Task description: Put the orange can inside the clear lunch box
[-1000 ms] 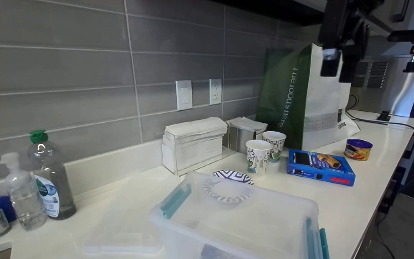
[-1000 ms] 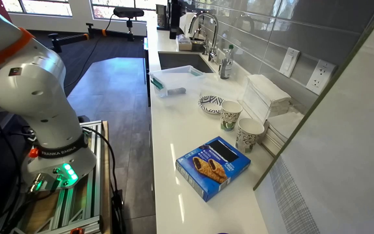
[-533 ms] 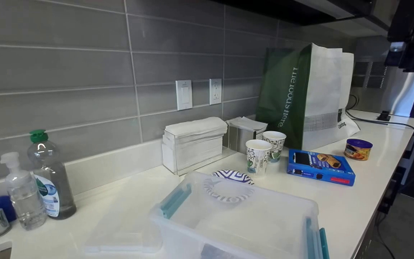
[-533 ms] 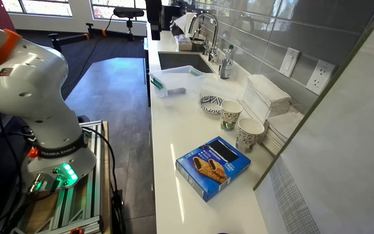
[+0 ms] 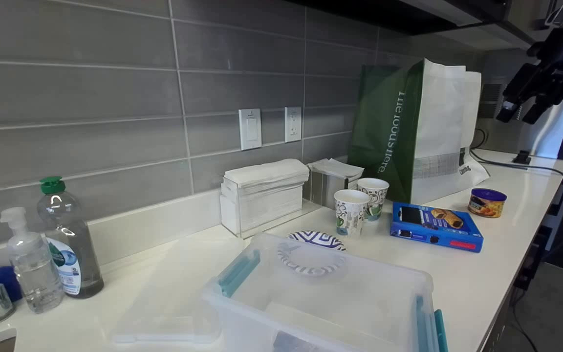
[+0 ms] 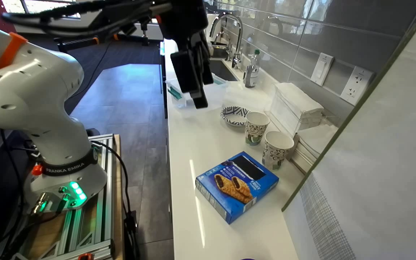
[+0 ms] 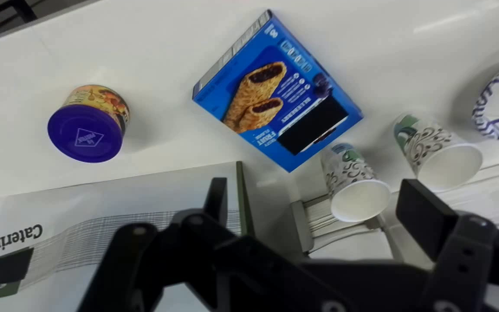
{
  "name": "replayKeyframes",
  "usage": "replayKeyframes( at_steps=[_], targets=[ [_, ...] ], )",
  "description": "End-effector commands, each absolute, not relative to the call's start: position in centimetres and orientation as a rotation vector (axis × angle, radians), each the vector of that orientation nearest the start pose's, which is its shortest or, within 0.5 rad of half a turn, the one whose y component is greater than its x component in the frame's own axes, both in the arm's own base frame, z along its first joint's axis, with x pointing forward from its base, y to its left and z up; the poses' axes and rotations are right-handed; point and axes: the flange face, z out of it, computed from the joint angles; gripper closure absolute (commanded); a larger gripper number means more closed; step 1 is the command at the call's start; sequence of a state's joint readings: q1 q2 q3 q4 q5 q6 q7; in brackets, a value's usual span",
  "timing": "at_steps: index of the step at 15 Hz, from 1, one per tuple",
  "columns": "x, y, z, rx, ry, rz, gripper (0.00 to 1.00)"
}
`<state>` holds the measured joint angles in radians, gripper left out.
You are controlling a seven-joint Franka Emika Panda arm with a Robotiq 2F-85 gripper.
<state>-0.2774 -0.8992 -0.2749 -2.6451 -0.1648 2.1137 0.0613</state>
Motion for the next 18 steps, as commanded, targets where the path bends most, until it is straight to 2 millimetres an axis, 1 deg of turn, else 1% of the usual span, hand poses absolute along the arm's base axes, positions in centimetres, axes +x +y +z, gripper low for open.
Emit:
replayKeyframes(
  at_steps=[1,3,4,5,6,7,9,12,13,15,18],
  targets=[
    [26.2,-23.8,49.0,-2.925,0.916,-0.675,0.00],
    [25.5,-26.8,47.1,-2.874,1.030,-0.718,0.00],
    [25.2,-28.1,46.0,-2.838,1.115,-0.679,0.00],
    [25.3,-26.0,48.1,-2.876,1.016,-0.713,0.00],
    [25.0,-27.0,47.2,-2.862,1.063,-0.698,0.00],
    [24.8,-27.6,46.6,-2.856,1.090,-0.684,0.00],
    [25.0,-27.9,46.1,-2.855,1.102,-0.668,0.00],
    [25.1,-27.9,46.1,-2.855,1.104,-0.668,0.00],
    [25.3,-28.3,45.5,-2.874,1.123,-0.690,0.00],
    [25.3,-29.3,43.9,-2.876,1.174,-0.622,0.00],
    [24.8,-31.5,41.5,-2.904,1.254,-0.607,0.00]
  ],
)
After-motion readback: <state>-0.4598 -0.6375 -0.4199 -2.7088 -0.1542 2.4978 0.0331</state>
